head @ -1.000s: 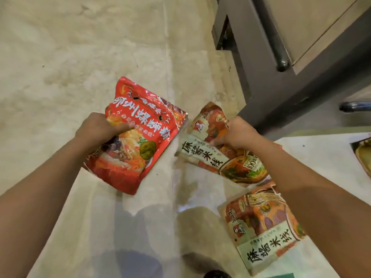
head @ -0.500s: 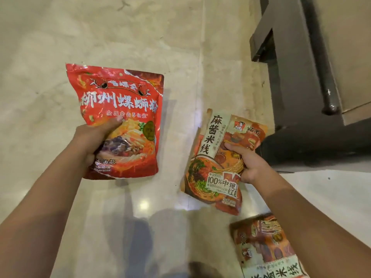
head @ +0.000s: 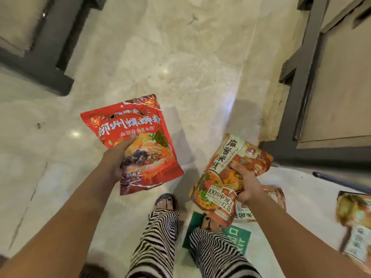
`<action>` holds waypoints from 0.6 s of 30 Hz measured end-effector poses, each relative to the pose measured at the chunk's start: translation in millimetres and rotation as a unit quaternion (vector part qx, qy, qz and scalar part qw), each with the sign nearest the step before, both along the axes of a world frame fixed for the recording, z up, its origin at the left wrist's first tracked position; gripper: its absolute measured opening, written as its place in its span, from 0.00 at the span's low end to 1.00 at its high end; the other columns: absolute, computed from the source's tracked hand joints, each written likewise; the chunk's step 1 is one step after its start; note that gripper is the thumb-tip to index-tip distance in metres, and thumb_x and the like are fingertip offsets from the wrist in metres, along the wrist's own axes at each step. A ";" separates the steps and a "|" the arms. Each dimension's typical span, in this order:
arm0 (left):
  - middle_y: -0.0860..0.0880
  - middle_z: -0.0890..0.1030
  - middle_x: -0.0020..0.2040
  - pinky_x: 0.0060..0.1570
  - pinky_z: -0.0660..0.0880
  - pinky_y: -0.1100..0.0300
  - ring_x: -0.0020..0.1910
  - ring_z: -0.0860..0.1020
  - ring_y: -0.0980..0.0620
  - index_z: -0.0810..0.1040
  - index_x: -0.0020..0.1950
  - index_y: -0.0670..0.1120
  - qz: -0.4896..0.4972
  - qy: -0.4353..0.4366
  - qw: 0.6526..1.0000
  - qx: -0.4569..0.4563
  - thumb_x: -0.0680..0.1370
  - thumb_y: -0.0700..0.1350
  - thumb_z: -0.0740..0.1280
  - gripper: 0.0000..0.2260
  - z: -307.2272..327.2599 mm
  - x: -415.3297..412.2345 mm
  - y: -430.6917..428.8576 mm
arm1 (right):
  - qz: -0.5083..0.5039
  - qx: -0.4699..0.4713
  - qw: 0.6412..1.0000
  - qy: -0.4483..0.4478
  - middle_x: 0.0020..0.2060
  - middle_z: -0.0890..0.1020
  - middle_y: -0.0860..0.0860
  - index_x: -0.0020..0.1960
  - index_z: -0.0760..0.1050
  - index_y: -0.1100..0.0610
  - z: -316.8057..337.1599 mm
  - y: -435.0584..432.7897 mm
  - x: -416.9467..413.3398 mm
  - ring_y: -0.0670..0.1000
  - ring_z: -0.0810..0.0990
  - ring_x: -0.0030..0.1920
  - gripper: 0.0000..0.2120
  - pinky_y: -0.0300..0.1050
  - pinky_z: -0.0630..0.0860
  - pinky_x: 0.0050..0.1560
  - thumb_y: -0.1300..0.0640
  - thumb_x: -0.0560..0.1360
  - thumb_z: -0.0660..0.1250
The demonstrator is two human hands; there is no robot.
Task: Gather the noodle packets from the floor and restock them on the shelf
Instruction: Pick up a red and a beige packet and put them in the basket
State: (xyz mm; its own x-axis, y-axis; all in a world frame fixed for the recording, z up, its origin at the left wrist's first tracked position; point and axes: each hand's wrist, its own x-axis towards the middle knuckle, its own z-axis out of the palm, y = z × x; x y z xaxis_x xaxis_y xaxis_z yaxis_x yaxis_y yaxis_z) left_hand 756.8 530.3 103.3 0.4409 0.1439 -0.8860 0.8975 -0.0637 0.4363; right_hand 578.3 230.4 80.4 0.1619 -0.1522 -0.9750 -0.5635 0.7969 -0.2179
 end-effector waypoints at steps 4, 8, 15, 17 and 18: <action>0.48 0.83 0.58 0.44 0.80 0.54 0.53 0.83 0.44 0.79 0.64 0.50 0.029 -0.004 1.000 -0.009 0.60 0.61 0.79 0.35 105.2 -33.8 24.5 | 0.050 0.014 0.999 0.010 0.53 0.84 0.63 0.65 0.75 0.61 84.4 41.8 -5.2 0.62 0.84 0.49 0.20 0.58 0.80 0.47 0.57 0.75 0.71; 0.49 0.79 0.62 0.54 0.77 0.50 0.58 0.79 0.44 0.77 0.66 0.50 0.095 0.004 0.995 0.018 0.60 0.64 0.78 0.38 179.3 -90.4 57.0 | 0.110 -0.011 0.993 0.029 0.53 0.84 0.62 0.67 0.72 0.58 152.8 69.0 -22.5 0.65 0.84 0.51 0.31 0.66 0.79 0.52 0.57 0.67 0.78; 0.46 0.75 0.69 0.64 0.69 0.44 0.67 0.73 0.41 0.74 0.69 0.49 0.175 -0.004 0.985 0.011 0.66 0.62 0.76 0.36 258.4 -196.8 99.8 | 0.263 -0.026 0.964 0.025 0.31 0.85 0.58 0.49 0.75 0.61 262.3 118.6 -33.4 0.60 0.84 0.35 0.08 0.57 0.79 0.46 0.61 0.73 0.73; 0.45 0.69 0.75 0.71 0.59 0.41 0.74 0.66 0.40 0.70 0.73 0.46 0.205 0.001 0.979 -0.007 0.70 0.60 0.75 0.37 274.3 -226.3 113.5 | 0.305 -0.050 0.951 0.018 0.36 0.86 0.60 0.53 0.76 0.62 276.6 134.1 -39.2 0.62 0.85 0.39 0.18 0.60 0.80 0.48 0.59 0.68 0.77; 0.44 0.67 0.76 0.73 0.57 0.40 0.75 0.63 0.40 0.68 0.74 0.45 0.221 0.001 0.975 -0.014 0.70 0.60 0.75 0.38 280.9 -240.5 122.8 | 0.322 -0.058 0.945 0.015 0.40 0.86 0.61 0.56 0.76 0.62 279.1 141.3 -42.1 0.63 0.85 0.41 0.24 0.63 0.80 0.50 0.58 0.64 0.79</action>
